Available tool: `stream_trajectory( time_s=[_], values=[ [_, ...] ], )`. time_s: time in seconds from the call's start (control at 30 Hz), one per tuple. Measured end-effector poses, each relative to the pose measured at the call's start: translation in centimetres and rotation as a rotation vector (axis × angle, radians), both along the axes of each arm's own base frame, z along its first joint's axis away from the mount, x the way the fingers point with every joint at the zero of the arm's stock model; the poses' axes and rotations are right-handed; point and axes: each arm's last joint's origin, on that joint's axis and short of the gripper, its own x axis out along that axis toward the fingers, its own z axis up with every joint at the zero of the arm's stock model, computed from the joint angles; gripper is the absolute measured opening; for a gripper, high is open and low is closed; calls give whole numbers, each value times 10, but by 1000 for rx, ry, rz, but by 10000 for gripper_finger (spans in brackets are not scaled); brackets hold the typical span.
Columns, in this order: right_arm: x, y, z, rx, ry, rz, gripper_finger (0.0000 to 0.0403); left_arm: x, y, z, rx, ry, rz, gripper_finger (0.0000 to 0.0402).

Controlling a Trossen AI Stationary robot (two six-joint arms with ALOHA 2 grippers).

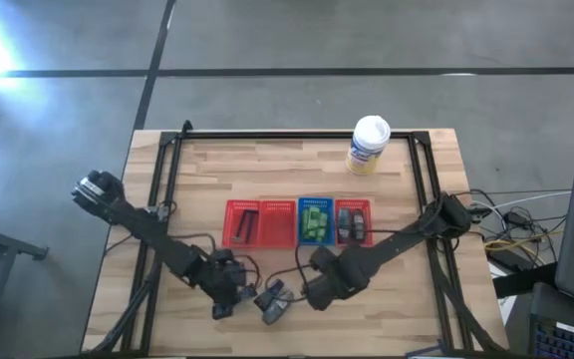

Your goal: Pick & Place Travel size toiletries

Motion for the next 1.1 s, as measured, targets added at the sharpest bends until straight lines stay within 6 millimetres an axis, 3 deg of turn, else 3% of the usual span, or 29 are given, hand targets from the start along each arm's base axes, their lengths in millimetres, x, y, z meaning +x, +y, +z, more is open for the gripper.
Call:
stream_trajectory(
  time_s=[0.2, 0.5, 0.7, 0.9, 1.1],
  values=[
    [-9, 11, -1, -97, -14, 46, 293, 9, -27, -5, 74, 158, 36, 279],
    [-9, 10, 0, -196, -75, 28, 318, 34, -40, -12, 76, 214, 196, 304],
    [-7, 6, 0, -196, -76, 1, 328, 36, -35, -31, 135, 279, 217, 296],
    [-2, -4, 0, -213, -65, 14, 335, 36, -27, -35, 149, 301, 220, 250],
    [0, -23, 15, -224, -97, 5, 329, 39, -19, -36, 199, 304, 115, 158]
  ],
)
